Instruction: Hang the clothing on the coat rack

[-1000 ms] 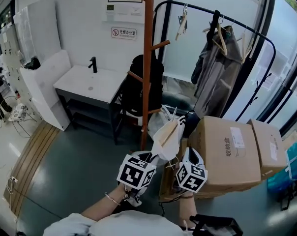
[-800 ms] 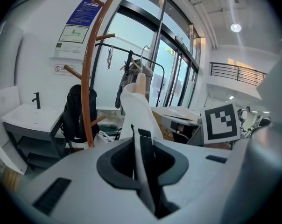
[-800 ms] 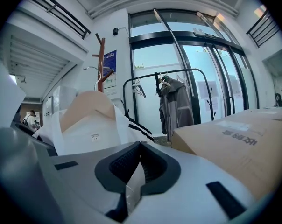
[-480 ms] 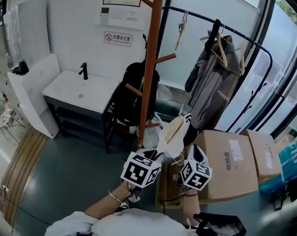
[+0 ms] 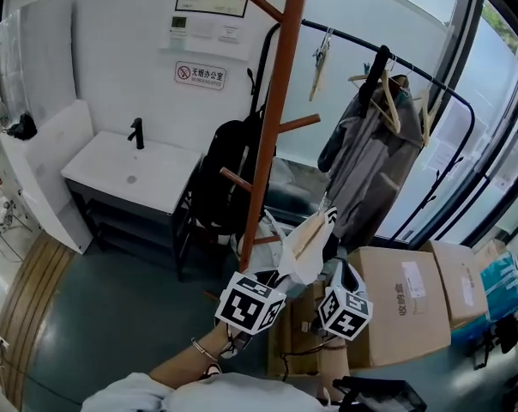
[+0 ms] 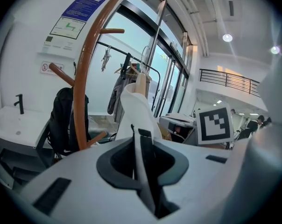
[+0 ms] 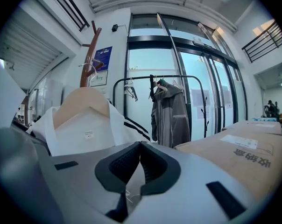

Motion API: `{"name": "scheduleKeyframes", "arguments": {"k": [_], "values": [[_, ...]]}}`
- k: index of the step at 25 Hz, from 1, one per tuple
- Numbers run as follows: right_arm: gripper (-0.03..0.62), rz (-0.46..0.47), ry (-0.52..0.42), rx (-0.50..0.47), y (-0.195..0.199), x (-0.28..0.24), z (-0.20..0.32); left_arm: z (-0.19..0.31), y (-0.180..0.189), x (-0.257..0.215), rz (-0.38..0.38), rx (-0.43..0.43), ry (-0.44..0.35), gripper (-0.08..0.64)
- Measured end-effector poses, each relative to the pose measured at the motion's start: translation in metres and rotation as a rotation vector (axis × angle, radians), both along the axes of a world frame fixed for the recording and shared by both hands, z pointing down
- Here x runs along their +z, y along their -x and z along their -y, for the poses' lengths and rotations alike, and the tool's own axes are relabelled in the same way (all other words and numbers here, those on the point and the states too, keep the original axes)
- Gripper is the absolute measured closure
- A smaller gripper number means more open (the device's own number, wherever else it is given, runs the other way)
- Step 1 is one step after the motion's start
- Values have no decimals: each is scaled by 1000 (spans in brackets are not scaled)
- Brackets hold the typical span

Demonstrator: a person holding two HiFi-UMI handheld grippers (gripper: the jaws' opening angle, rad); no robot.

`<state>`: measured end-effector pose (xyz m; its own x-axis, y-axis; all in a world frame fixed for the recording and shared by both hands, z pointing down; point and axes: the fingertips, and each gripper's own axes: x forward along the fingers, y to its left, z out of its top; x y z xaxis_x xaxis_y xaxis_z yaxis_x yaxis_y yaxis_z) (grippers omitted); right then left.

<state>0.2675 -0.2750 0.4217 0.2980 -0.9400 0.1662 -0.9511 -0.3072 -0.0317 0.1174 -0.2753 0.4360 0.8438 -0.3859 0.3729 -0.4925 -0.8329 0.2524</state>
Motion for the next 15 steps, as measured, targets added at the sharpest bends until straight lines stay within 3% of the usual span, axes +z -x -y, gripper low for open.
{"name": "scheduleKeyframes", "arguments": {"k": [8,15], "values": [[569,15,26,29,-19,10,4,5,-16,7,9,27,16,508],[569,21,13,-13,-21,6,12,7,-24,0,18,-1,6,508]]}}
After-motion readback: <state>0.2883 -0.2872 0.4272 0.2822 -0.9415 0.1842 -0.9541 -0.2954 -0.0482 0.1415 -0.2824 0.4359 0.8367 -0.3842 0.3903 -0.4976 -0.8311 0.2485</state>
